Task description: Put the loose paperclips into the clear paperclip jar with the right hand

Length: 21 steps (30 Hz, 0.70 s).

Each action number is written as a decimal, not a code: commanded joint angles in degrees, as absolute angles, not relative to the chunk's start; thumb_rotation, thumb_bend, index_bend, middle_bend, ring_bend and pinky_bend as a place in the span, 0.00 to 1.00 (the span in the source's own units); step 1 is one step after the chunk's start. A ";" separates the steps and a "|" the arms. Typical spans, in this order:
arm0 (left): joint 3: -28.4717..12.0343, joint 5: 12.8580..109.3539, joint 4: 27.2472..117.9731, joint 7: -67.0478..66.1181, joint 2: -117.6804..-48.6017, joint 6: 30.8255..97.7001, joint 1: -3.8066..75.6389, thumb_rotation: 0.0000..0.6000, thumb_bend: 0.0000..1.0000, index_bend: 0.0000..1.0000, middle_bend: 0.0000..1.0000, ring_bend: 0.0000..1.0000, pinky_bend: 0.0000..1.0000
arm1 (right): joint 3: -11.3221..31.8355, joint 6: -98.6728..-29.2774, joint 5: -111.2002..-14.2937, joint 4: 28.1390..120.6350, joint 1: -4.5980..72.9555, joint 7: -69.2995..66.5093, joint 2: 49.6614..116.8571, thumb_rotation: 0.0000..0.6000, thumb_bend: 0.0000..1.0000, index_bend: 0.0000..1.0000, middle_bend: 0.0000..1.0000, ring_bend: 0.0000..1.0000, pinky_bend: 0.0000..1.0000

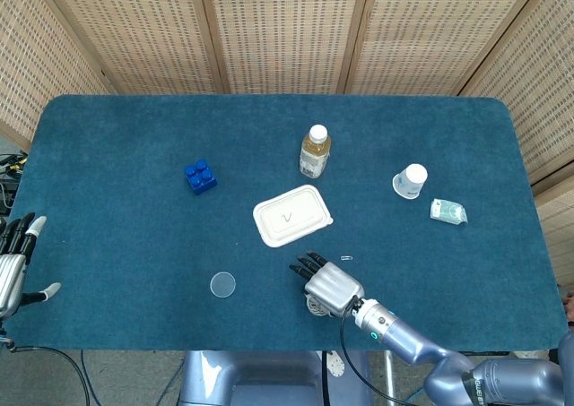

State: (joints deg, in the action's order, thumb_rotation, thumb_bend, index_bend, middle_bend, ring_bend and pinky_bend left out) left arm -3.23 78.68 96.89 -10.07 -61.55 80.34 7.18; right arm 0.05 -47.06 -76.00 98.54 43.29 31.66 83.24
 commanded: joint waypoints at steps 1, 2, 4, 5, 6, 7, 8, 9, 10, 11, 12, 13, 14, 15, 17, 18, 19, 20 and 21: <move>-3.26 78.65 96.90 -10.02 -61.52 80.39 7.17 1.00 0.00 0.00 0.00 0.00 0.00 | -0.17 -47.05 -75.51 98.31 43.37 32.13 83.47 1.00 0.44 0.64 0.08 0.00 0.06; -3.25 78.64 96.91 -9.98 -61.50 80.36 7.17 1.00 0.00 0.00 0.00 0.00 0.00 | -0.21 -47.08 -75.36 98.27 43.38 32.21 83.50 1.00 0.44 0.64 0.08 0.00 0.06; -3.22 78.67 96.89 -9.93 -61.47 80.37 7.16 1.00 0.00 0.00 0.00 0.00 0.00 | -0.32 -47.12 -75.10 98.25 43.41 32.36 83.48 1.00 0.44 0.64 0.08 0.00 0.06; -3.21 78.70 96.90 -9.90 -61.47 80.38 7.16 1.00 0.00 0.00 0.00 0.00 0.00 | -0.36 -47.18 -75.07 98.33 43.41 32.39 83.46 1.00 0.44 0.64 0.08 0.00 0.06; -3.23 78.73 96.91 -9.88 -61.46 80.41 7.16 1.00 0.00 0.00 0.00 0.00 0.00 | -0.44 -47.34 -75.20 98.46 43.39 32.44 83.43 1.00 0.44 0.64 0.08 0.00 0.06; -3.22 78.73 96.91 -9.87 -61.46 80.42 7.15 1.00 0.00 0.00 0.00 0.00 0.00 | -0.55 -47.52 -75.40 98.50 43.36 32.53 83.43 1.00 0.44 0.64 0.08 0.00 0.06; -3.23 78.73 96.93 -9.87 -61.45 80.42 7.16 1.00 0.00 0.00 0.00 0.00 0.00 | -0.66 -47.68 -75.58 98.50 43.32 32.62 83.45 1.00 0.44 0.64 0.08 0.00 0.06; -3.22 78.72 96.95 -9.87 -61.44 80.42 7.15 1.00 0.00 0.00 0.00 0.00 0.00 | -0.76 -47.79 -75.67 98.46 43.29 32.71 83.49 1.00 0.44 0.64 0.08 0.00 0.07; -3.20 78.75 96.96 -9.87 -61.44 80.43 7.14 1.00 0.00 0.00 0.00 0.00 0.00 | -0.88 -47.85 -75.62 98.37 43.26 32.86 83.54 1.00 0.44 0.64 0.08 0.00 0.07; -3.19 78.78 96.96 -9.85 -61.44 80.46 7.13 1.00 0.00 0.00 0.00 0.00 0.00 | -0.92 -47.86 -75.53 98.33 43.28 33.00 83.57 1.00 0.44 0.64 0.08 0.00 0.07; -3.18 78.80 96.97 -9.84 -61.43 80.48 7.12 1.00 0.00 0.00 0.00 0.00 0.00 | -0.94 -47.86 -75.47 98.31 43.29 33.07 83.59 1.00 0.44 0.64 0.08 0.00 0.07; -3.18 78.85 96.99 -9.82 -61.42 80.53 7.11 1.00 0.00 0.00 0.00 0.00 0.00 | -0.97 -47.87 -75.37 98.27 43.30 33.18 83.62 1.00 0.44 0.64 0.08 0.00 0.07; -3.18 78.87 97.01 -9.80 -61.41 80.55 7.10 1.00 0.00 0.00 0.00 0.00 0.00 | -0.99 -47.89 -75.31 98.26 43.31 33.25 83.64 1.00 0.44 0.64 0.08 0.00 0.07; -3.19 78.89 97.02 -9.79 -61.40 80.59 7.09 1.00 0.00 0.00 0.00 0.00 0.00 | -1.02 -47.90 -75.22 98.26 43.32 33.33 83.66 1.00 0.44 0.64 0.08 0.00 0.07; -3.19 78.89 97.04 -9.75 -61.37 80.59 7.09 1.00 0.00 0.00 0.00 0.00 0.00 | -1.14 -47.78 -74.98 98.37 43.36 33.37 83.61 1.00 0.44 0.64 0.08 0.00 0.07; -3.19 78.90 97.04 -9.75 -61.36 80.57 7.10 1.00 0.00 0.00 0.00 0.00 0.00 | -1.23 -47.69 -74.85 98.47 43.41 33.53 83.50 1.00 0.43 0.64 0.08 0.00 0.07; -3.18 78.91 97.05 -9.74 -61.35 80.60 7.09 1.00 0.00 0.00 0.00 0.00 0.00 | -1.25 -47.68 -74.80 98.58 43.44 33.57 83.44 1.00 0.40 0.63 0.08 0.00 0.07; -3.21 78.90 97.05 -9.71 -61.33 80.62 7.09 1.00 0.00 0.00 0.00 0.00 0.00 | -1.27 -47.70 -74.78 98.66 43.46 33.57 83.41 1.00 0.36 0.60 0.08 0.00 0.07; -3.21 78.89 97.05 -9.70 -61.33 80.62 7.09 1.00 0.00 0.00 0.00 0.00 0.00 | -1.25 -47.76 -74.78 98.71 43.47 33.56 83.40 1.00 0.34 0.59 0.08 0.00 0.07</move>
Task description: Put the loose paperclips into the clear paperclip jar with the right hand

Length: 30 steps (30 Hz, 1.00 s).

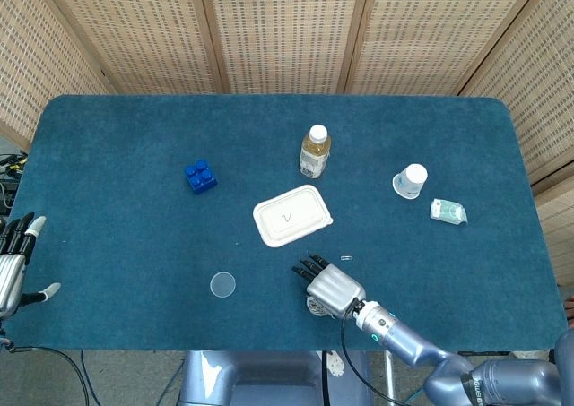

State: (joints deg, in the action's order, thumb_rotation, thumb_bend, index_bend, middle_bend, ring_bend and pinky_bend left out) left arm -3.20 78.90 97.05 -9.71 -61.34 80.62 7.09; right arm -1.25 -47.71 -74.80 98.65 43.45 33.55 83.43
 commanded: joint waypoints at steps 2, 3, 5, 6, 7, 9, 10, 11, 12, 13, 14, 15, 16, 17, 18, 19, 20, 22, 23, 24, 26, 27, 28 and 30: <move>-3.21 78.89 97.03 -9.66 -61.31 80.62 7.08 1.00 0.00 0.00 0.00 0.00 0.00 | -1.27 -47.97 -74.84 98.72 43.46 33.60 83.39 1.00 0.32 0.53 0.08 0.00 0.07; -3.19 78.90 97.02 -9.68 -61.32 80.61 7.08 1.00 0.00 0.00 0.00 0.00 0.00 | -1.25 -48.08 -74.85 98.72 43.46 33.57 83.40 1.00 0.32 0.51 0.08 0.00 0.07; -3.18 78.92 97.03 -9.69 -61.32 80.62 7.08 1.00 0.00 0.00 0.00 0.00 0.00 | -1.22 -48.24 -74.84 98.70 43.45 33.57 83.40 1.00 0.31 0.51 0.08 0.00 0.07; -3.17 78.94 97.03 -9.72 -61.33 80.62 7.08 1.00 0.00 0.00 0.00 0.00 0.00 | -1.23 -48.34 -74.85 98.68 43.42 33.58 83.39 1.00 0.31 0.51 0.08 0.00 0.07; -3.17 78.95 97.02 -9.74 -61.33 80.63 7.08 1.00 0.00 0.00 0.00 0.00 0.00 | -1.25 -48.43 -74.88 98.67 43.42 33.60 83.38 1.00 0.30 0.51 0.08 0.00 0.07; -3.18 78.90 97.02 -9.74 -61.35 80.58 7.10 1.00 0.00 0.00 0.00 0.00 0.00 | -1.29 -48.57 -74.91 98.68 43.39 33.67 83.27 1.00 0.30 0.51 0.08 0.00 0.07; -3.17 78.89 97.01 -9.76 -61.35 80.56 7.10 1.00 0.00 0.00 0.00 0.00 0.00 | -1.28 -48.69 -74.91 98.74 43.37 33.66 83.20 1.00 0.30 0.51 0.08 0.00 0.07; -3.17 78.89 97.01 -9.77 -61.37 80.56 7.10 1.00 0.00 0.00 0.00 0.00 0.00 | -1.27 -48.76 -74.93 98.81 43.35 33.57 83.13 1.00 0.30 0.51 0.08 0.00 0.07; -3.17 78.89 97.00 -9.79 -61.38 80.54 7.12 1.00 0.00 0.00 0.00 0.00 0.00 | -1.10 -48.97 -74.96 98.99 43.31 33.27 82.98 1.00 0.30 0.51 0.08 0.00 0.07; -3.17 78.88 96.99 -9.80 -61.39 80.54 7.12 1.00 0.00 0.00 0.00 0.00 0.00 | -0.99 -49.08 -75.01 99.12 43.31 33.06 82.86 1.00 0.30 0.51 0.08 0.00 0.07; -3.17 78.86 96.98 -9.80 -61.39 80.53 7.12 1.00 0.00 0.00 0.00 0.00 0.00 | -0.72 -49.34 -75.07 99.34 43.29 32.71 82.68 1.00 0.30 0.51 0.08 0.00 0.07; -3.19 78.83 96.98 -9.82 -61.40 80.52 7.13 1.00 0.00 0.00 0.00 0.00 0.00 | -0.53 -49.52 -75.11 99.46 43.28 32.46 82.57 1.00 0.30 0.51 0.08 0.00 0.07; -3.21 78.79 96.97 -9.82 -61.41 80.50 7.14 1.00 0.00 0.00 0.00 0.00 0.00 | -0.13 -49.87 -75.17 99.68 43.26 31.98 82.36 1.00 0.30 0.51 0.08 0.00 0.07; -3.23 78.74 96.96 -9.81 -61.41 80.49 7.15 1.00 0.00 0.00 0.00 0.00 0.00 | 0.37 -50.24 -75.18 99.90 43.26 31.44 82.13 1.00 0.30 0.51 0.08 0.00 0.07; -3.25 78.70 96.94 -9.76 -61.40 80.51 7.13 1.00 0.00 0.00 0.00 0.00 0.00 | 1.40 -50.95 -75.02 100.10 43.27 30.59 81.78 1.00 0.30 0.51 0.08 0.00 0.08; -3.28 78.67 96.93 -9.74 -61.39 80.49 7.15 1.00 0.00 0.00 0.00 0.00 0.00 | 2.03 -51.22 -74.87 100.06 43.36 30.03 81.54 1.00 0.30 0.51 0.08 0.00 0.08; -3.30 78.64 96.94 -9.73 -61.38 80.47 7.17 1.00 0.00 0.00 0.00 0.00 0.00 | 2.94 -51.64 -74.32 99.67 43.42 29.42 81.35 1.00 0.30 0.51 0.08 0.00 0.08; -3.31 78.66 96.95 -9.68 -61.35 80.43 7.20 1.00 0.00 0.00 0.00 0.00 0.00 | 4.34 -51.45 -72.52 98.10 43.81 28.58 81.40 1.00 0.30 0.51 0.08 0.00 0.08; -3.32 78.67 96.96 -9.61 -61.34 80.45 7.19 1.00 0.00 0.00 0.00 0.00 0.00 | 4.87 -51.12 -71.32 96.93 44.05 28.43 81.64 1.00 0.30 0.51 0.08 0.00 0.08; -3.31 78.68 96.98 -9.56 -61.31 80.48 7.17 1.00 0.00 0.00 0.00 0.00 0.00 | 5.09 -50.99 -70.74 96.38 44.15 28.34 81.80 1.00 0.30 0.51 0.08 0.00 0.08; -3.35 78.69 97.02 -9.45 -61.23 80.57 7.14 1.00 0.00 0.00 0.00 0.00 0.00 | 5.61 -50.72 -68.99 94.76 44.18 27.65 82.46 1.00 0.31 0.51 0.08 0.00 0.08; -3.35 78.67 97.02 -9.40 -61.20 80.57 7.13 1.00 0.00 0.00 0.00 0.00 0.00 | 5.79 -50.50 -68.18 93.84 44.22 27.25 82.92 1.00 0.31 0.51 0.08 0.00 0.08; -3.37 78.64 97.02 -9.32 -61.16 80.56 7.13 1.00 0.00 0.00 0.00 0.00 0.00 | 5.81 -50.17 -67.14 92.49 44.20 26.92 83.50 1.00 0.31 0.51 0.08 0.00 0.08; -3.36 78.63 96.97 -9.23 -61.12 80.54 7.12 1.00 0.00 0.00 0.00 0.00 0.00 | 5.41 -49.69 -65.78 89.99 44.14 27.11 84.39 1.00 0.31 0.51 0.08 0.00 0.08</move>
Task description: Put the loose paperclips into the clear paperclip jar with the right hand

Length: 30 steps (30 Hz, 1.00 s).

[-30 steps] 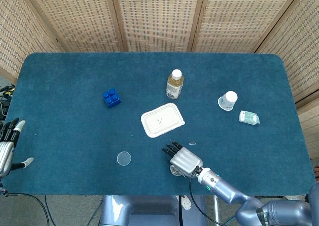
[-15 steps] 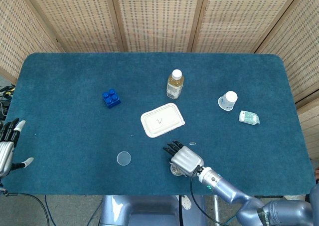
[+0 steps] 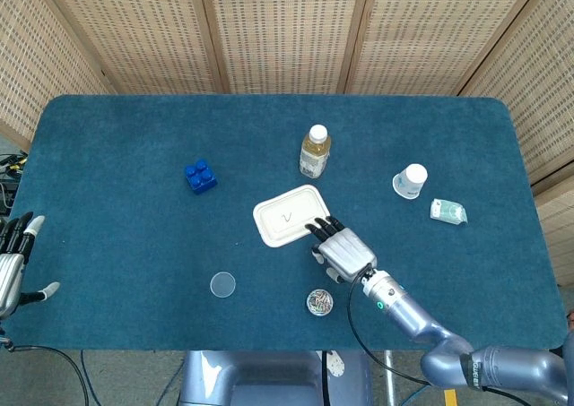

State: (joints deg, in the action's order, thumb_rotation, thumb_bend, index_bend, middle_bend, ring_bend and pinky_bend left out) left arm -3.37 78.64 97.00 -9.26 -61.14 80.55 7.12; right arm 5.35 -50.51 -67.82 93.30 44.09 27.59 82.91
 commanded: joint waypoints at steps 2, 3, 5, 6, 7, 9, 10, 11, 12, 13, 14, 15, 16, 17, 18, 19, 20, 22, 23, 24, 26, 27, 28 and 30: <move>-3.39 78.55 96.91 -9.21 -61.14 80.41 7.18 1.00 0.00 0.00 0.00 0.00 0.00 | 4.93 -49.41 -64.66 87.63 44.02 27.45 85.41 1.00 0.31 0.51 0.08 0.00 0.08; -3.38 78.48 96.88 -9.24 -61.16 80.29 7.22 1.00 0.00 0.00 0.00 0.00 0.00 | 4.74 -49.24 -63.98 86.46 43.94 27.55 85.96 1.00 0.31 0.51 0.08 0.00 0.08; -3.37 78.44 96.87 -9.31 -61.20 80.16 7.27 1.00 0.00 0.00 0.00 0.00 0.00 | 4.66 -48.98 -62.89 85.06 43.86 27.54 86.65 1.00 0.31 0.51 0.08 0.00 0.08; -3.37 78.44 96.90 -9.36 -61.21 80.17 7.29 1.00 0.00 0.00 0.00 0.00 0.00 | 4.76 -48.90 -62.28 84.31 43.82 27.37 87.08 1.00 0.31 0.51 0.08 0.00 0.08; -3.38 78.43 96.94 -9.38 -61.21 80.18 7.28 1.00 0.00 0.00 0.00 0.00 0.00 | 4.85 -48.90 -61.89 83.87 43.77 27.19 87.34 1.00 0.31 0.51 0.08 0.00 0.09; -3.39 78.40 96.97 -9.40 -61.21 80.23 7.26 1.00 0.00 0.00 0.00 0.00 0.00 | 4.95 -48.87 -61.45 83.38 43.73 26.95 87.63 1.00 0.31 0.51 0.08 0.00 0.09; -3.39 78.38 96.96 -9.42 -61.22 80.25 7.25 1.00 0.00 0.00 0.00 0.00 0.00 | 4.94 -48.84 -61.23 83.19 43.68 26.85 87.72 1.00 0.31 0.51 0.08 0.00 0.09; -3.41 78.34 96.95 -9.44 -61.22 80.21 7.28 1.00 0.00 0.00 0.00 0.00 0.00 | 4.93 -48.78 -61.10 83.08 43.69 26.80 87.79 1.00 0.31 0.51 0.08 0.00 0.09; -3.39 78.31 96.95 -9.46 -61.24 80.16 7.29 1.00 0.00 0.00 0.00 0.00 0.00 | 4.87 -48.74 -61.02 83.02 43.66 26.75 87.82 1.00 0.31 0.51 0.08 0.00 0.09; -3.38 78.31 96.94 -9.50 -61.25 80.13 7.30 1.00 0.00 0.00 0.00 0.00 0.00 | 4.81 -48.74 -60.97 82.97 43.64 26.71 87.85 1.00 0.31 0.51 0.08 0.00 0.09; -3.37 78.31 96.93 -9.53 -61.27 80.09 7.32 1.00 0.00 0.00 0.00 0.00 0.00 | 4.77 -48.73 -60.92 82.92 43.62 26.65 87.93 1.00 0.31 0.51 0.08 0.00 0.09; -3.37 78.33 96.93 -9.55 -61.28 80.06 7.35 1.00 0.00 0.00 0.00 0.00 0.00 | 4.76 -48.70 -60.83 82.86 43.59 26.52 88.04 1.00 0.31 0.51 0.08 0.00 0.09; -3.36 78.34 96.95 -9.56 -61.28 80.06 7.36 1.00 0.00 0.00 0.00 0.00 0.00 | 4.75 -48.68 -60.74 82.80 43.56 26.42 88.13 1.00 0.31 0.51 0.08 0.00 0.09; -3.35 78.37 96.97 -9.57 -61.27 80.08 7.35 1.00 0.00 0.00 0.00 0.00 0.00 | 4.75 -48.64 -60.61 82.68 43.53 26.28 88.28 1.00 0.31 0.51 0.08 0.00 0.08; -3.34 78.40 96.99 -9.57 -61.28 80.11 7.34 1.00 0.00 0.00 0.00 0.00 0.00 | 4.73 -48.63 -60.51 82.54 43.48 26.13 88.46 1.00 0.31 0.51 0.08 0.00 0.08; -3.32 78.44 96.99 -9.54 -61.27 80.16 7.30 1.00 0.00 0.00 0.00 0.00 0.00 | 4.72 -48.60 -60.43 82.35 43.45 25.98 88.67 1.00 0.31 0.51 0.08 0.00 0.08; -3.32 78.47 96.99 -9.52 -61.27 80.20 7.30 1.00 0.00 0.00 0.00 0.00 0.00 | 4.71 -48.56 -60.35 82.13 43.44 25.84 88.89 1.00 0.31 0.51 0.08 0.00 0.08; -3.31 78.53 97.00 -9.48 -61.25 80.27 7.27 1.00 0.00 0.00 0.00 0.00 0.00 | 4.85 -48.53 -60.20 81.79 43.43 25.43 89.37 1.00 0.31 0.51 0.08 0.00 0.09; -3.29 78.52 97.00 -9.44 -61.25 80.26 7.25 1.00 0.00 0.00 0.00 0.00 0.00 | 4.98 -48.54 -60.18 81.59 43.44 25.17 89.65 1.00 0.31 0.51 0.08 0.00 0.08; -3.33 78.47 96.97 -9.36 -61.23 80.24 7.26 1.00 0.00 0.00 0.00 0.00 0.00 | 5.16 -48.46 -60.09 81.16 43.57 24.99 90.10 1.00 0.31 0.51 0.08 0.00 0.08; -3.35 78.45 96.94 -9.30 -61.20 80.24 7.27 1.00 0.00 0.00 0.00 0.00 0.00 | 5.25 -48.40 -59.96 80.56 43.70 25.02 90.53 1.00 0.31 0.51 0.08 0.00 0.09; -3.39 78.39 96.93 -9.19 -61.17 80.22 7.27 1.00 0.00 0.00 0.00 0.00 0.00 | 5.27 -48.31 -59.74 79.94 43.80 25.17 90.90 1.00 0.31 0.51 0.08 0.00 0.09; -3.40 78.35 96.90 -9.15 -61.15 80.20 7.27 1.00 0.00 0.00 0.00 0.00 0.00 | 5.27 -48.20 -59.47 79.50 43.85 25.29 91.10 1.00 0.31 0.51 0.08 0.00 0.09; -3.39 78.33 96.86 -9.10 -61.14 80.16 7.28 1.00 0.00 0.00 0.00 0.00 0.00 | 5.35 -48.01 -58.92 78.65 43.96 25.48 91.46 1.00 0.31 0.51 0.08 0.00 0.09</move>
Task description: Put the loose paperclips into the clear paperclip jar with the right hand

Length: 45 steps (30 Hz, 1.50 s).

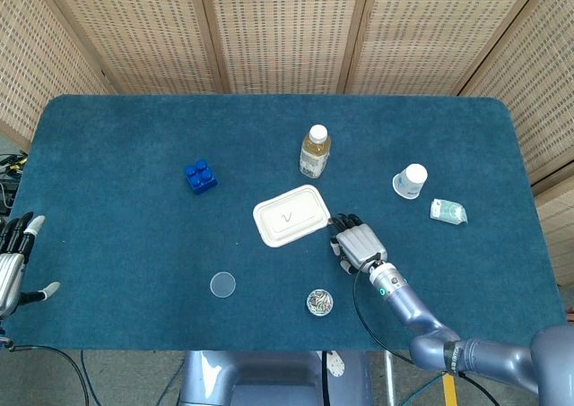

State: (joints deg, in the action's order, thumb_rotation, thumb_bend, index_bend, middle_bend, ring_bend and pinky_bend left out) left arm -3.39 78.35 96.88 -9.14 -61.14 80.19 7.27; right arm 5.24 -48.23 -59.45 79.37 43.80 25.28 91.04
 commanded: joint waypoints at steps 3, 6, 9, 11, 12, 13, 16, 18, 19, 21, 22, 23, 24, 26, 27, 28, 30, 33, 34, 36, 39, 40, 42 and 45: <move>-3.40 78.30 96.86 -9.01 -61.11 80.15 7.27 1.00 0.00 0.00 0.00 0.00 0.00 | 5.49 -47.94 -58.43 78.00 44.01 25.54 91.67 1.00 0.33 0.51 0.08 0.00 0.08; -3.51 78.18 96.91 -9.02 -61.04 80.15 7.31 1.00 0.00 0.00 0.00 0.00 0.00 | 5.48 -47.76 -58.27 77.71 44.04 25.47 91.61 1.00 0.33 0.51 0.08 0.00 0.09; -3.45 78.15 96.83 -9.06 -61.10 80.05 7.32 1.00 0.00 0.00 0.00 0.00 0.00 | 5.27 -47.71 -58.56 77.73 43.98 25.37 91.42 1.00 0.33 0.51 0.08 0.00 0.09; -3.44 78.15 96.84 -9.13 -61.12 80.02 7.34 1.00 0.00 0.00 0.00 0.00 0.00 | 5.18 -47.62 -58.63 77.76 43.96 25.26 91.35 1.00 0.33 0.51 0.08 0.00 0.09; -3.43 78.15 96.85 -9.14 -61.13 80.04 7.34 1.00 0.00 0.00 0.00 0.00 0.00 | 5.13 -47.57 -58.67 77.79 43.94 25.20 91.32 1.00 0.33 0.51 0.08 0.00 0.09; -3.44 78.14 96.85 -9.17 -61.14 80.04 7.34 1.00 0.00 0.00 0.00 0.00 0.00 | 5.07 -47.51 -58.72 77.80 43.92 25.17 91.28 1.00 0.34 0.51 0.08 0.00 0.09; -3.41 78.12 96.87 -9.29 -61.19 80.01 7.35 1.00 0.00 0.00 0.00 0.00 0.00 | 4.82 -47.41 -58.83 77.56 43.83 25.11 91.34 1.00 0.34 0.51 0.08 0.00 0.09; -3.39 78.14 96.86 -9.37 -61.23 80.00 7.36 1.00 0.00 0.00 0.00 0.00 0.00 | 4.77 -47.28 -58.67 77.26 43.78 25.00 91.50 1.00 0.34 0.51 0.08 0.00 0.09; -3.39 78.16 96.87 -9.38 -61.23 80.02 7.36 1.00 0.00 0.00 0.00 0.00 0.00 | 4.75 -47.23 -58.63 77.13 43.77 24.98 91.56 1.00 0.34 0.51 0.08 0.00 0.09; -3.40 78.15 96.88 -9.37 -61.23 80.04 7.36 1.00 0.00 0.00 0.00 0.00 0.00 | 4.69 -47.21 -58.66 76.69 43.74 24.91 91.77 1.00 0.34 0.51 0.08 0.00 0.09; -3.41 78.13 96.87 -9.35 -61.23 80.06 7.34 1.00 0.00 0.00 0.00 0.00 0.00 | 4.68 -47.22 -58.72 76.49 43.72 24.85 91.84 1.00 0.34 0.51 0.08 0.00 0.09; -3.42 78.11 96.85 -9.35 -61.22 80.08 7.33 1.00 0.00 0.00 0.00 0.00 0.00 | 4.69 -47.24 -58.76 76.30 43.70 24.79 91.91 1.00 0.34 0.51 0.08 0.00 0.09; -3.44 78.08 96.86 -9.32 -61.21 80.07 7.34 1.00 0.00 0.00 0.00 0.00 0.00 | 4.71 -47.23 -58.75 76.07 43.69 24.74 91.98 1.00 0.34 0.51 0.08 0.00 0.09; -3.45 78.07 96.87 -9.31 -61.20 80.04 7.36 1.00 0.00 0.00 0.00 0.00 0.00 | 4.74 -47.21 -58.66 75.76 43.65 24.69 92.02 1.00 0.34 0.51 0.08 0.00 0.09; -3.44 78.09 96.86 -9.30 -61.19 80.03 7.37 1.00 0.00 0.00 0.00 0.00 0.00 | 4.73 -47.16 -58.59 75.62 43.63 24.70 92.01 1.00 0.34 0.51 0.08 0.00 0.09; -3.43 78.11 96.85 -9.27 -61.19 80.03 7.36 1.00 0.00 0.00 0.00 0.00 0.00 | 4.67 -47.10 -58.54 75.52 43.61 24.76 91.97 1.00 0.34 0.51 0.08 0.00 0.09; -3.44 78.08 96.83 -9.23 -61.18 79.97 7.39 1.00 0.00 0.00 0.00 0.00 0.00 | 4.23 -47.03 -58.76 75.43 43.47 25.07 91.73 1.00 0.34 0.51 0.08 0.00 0.09; -3.39 78.12 96.85 -9.26 -61.18 79.94 7.40 1.00 0.00 0.00 0.00 0.00 0.00 | 3.94 -47.06 -59.04 75.49 43.26 25.06 91.54 1.00 0.34 0.51 0.08 0.00 0.09; -3.36 78.17 96.86 -9.30 -61.20 79.96 7.38 1.00 0.00 0.00 0.00 0.00 0.00 | 3.90 -46.96 -58.97 75.40 43.21 25.02 91.53 1.00 0.34 0.51 0.08 0.00 0.09; -3.36 78.18 96.91 -9.32 -61.20 79.97 7.39 1.00 0.00 0.00 0.00 0.00 0.00 | 3.84 -46.64 -58.79 75.26 43.21 25.00 91.51 1.00 0.36 0.52 0.08 0.00 0.09; -3.37 78.12 96.91 -9.37 -61.21 79.95 7.39 1.00 0.00 0.00 0.00 0.00 0.00 | 3.76 -46.35 -58.67 75.14 43.23 25.09 91.43 1.00 0.39 0.53 0.08 0.00 0.09; -3.34 78.12 96.87 -9.38 -61.24 79.92 7.39 1.00 0.00 0.00 0.00 0.00 0.00 | 3.74 -46.26 -58.59 75.12 43.21 25.09 91.35 1.00 0.40 0.53 0.08 0.00 0.09; -3.34 78.14 96.84 -9.34 -61.26 79.88 7.42 1.00 0.00 0.00 0.00 0.00 0.00 | 3.76 -46.27 -58.61 75.08 43.18 25.08 91.27 1.00 0.41 0.55 0.08 0.00 0.09; -3.36 78.10 96.84 -9.28 -61.22 79.85 7.44 1.00 0.00 0.00 0.00 0.00 0.00 | 3.69 -46.32 -58.72 74.88 43.04 24.96 91.23 1.00 0.41 0.60 0.08 0.00 0.09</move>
State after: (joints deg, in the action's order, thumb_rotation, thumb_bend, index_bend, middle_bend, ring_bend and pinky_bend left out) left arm -3.36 78.10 96.84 -9.27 -61.22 79.85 7.44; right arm 3.71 -46.31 -58.70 74.91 43.06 24.98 91.24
